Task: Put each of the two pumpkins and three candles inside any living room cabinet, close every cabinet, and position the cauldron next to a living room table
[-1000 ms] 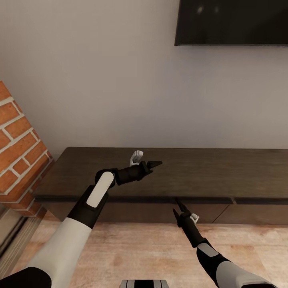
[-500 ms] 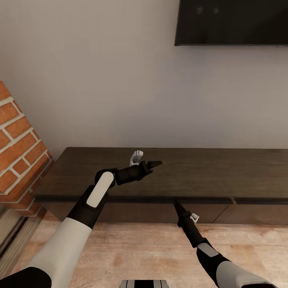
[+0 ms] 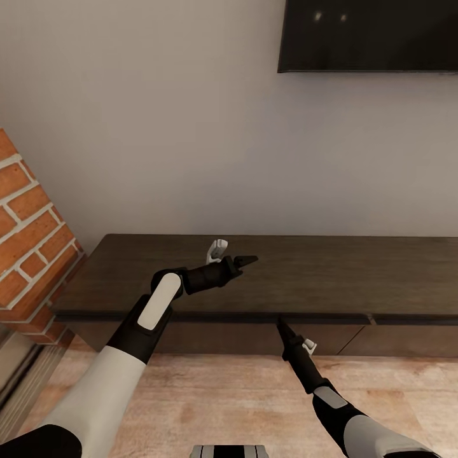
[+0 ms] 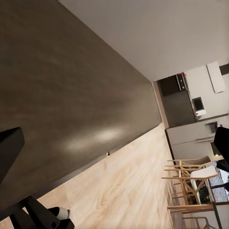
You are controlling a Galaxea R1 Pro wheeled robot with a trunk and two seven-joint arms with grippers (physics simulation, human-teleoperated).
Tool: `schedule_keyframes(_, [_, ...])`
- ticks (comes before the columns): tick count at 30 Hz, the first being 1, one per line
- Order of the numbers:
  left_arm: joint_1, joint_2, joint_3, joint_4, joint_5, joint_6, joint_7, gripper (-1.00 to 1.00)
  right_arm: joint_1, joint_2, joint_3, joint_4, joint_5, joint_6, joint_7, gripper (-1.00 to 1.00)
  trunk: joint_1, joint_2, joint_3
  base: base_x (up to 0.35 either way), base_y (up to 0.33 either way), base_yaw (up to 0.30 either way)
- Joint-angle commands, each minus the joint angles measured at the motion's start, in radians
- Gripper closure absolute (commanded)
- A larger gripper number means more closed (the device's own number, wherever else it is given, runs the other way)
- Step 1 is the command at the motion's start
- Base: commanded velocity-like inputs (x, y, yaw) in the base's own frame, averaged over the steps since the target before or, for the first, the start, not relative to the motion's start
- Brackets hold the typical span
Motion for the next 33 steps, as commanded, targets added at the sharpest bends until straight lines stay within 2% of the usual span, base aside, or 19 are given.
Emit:
schedule_keyframes(1, [-0.001,0.0,0.001,0.0,-0.004,-0.001,-0.005,-1.0,0.0,0.0,0.005,0.002,-0.009,0.006,0.002,1.0,0.0,0.0,-0.001,0.0,0.0,0.0])
schedule_keyframes(3, [-0.001,0.0,-0.002,0.0,-0.004,-0.027,-0.005,-1.0,0.0,0.0,0.005,0.002,-0.009,0.006,0.024,1.0,-0.001,0.0,0.003,0.0,0.0,0.0])
schedule_keyframes(10, [-0.001,0.0,-0.029,0.0,-0.004,-0.035,-0.005,-1.0,0.0,0.0,0.005,0.002,-0.009,0.006,0.034,1.0,-0.004,0.002,0.03,0.0,0.0,0.0])
schedule_keyframes(33, [-0.001,0.0,-0.031,0.001,-0.004,-0.036,-0.005,-1.0,0.0,0.001,0.007,0.002,-0.006,-0.006,0.033,1.0,-0.004,0.002,0.03,0.0,0.0,0.0])
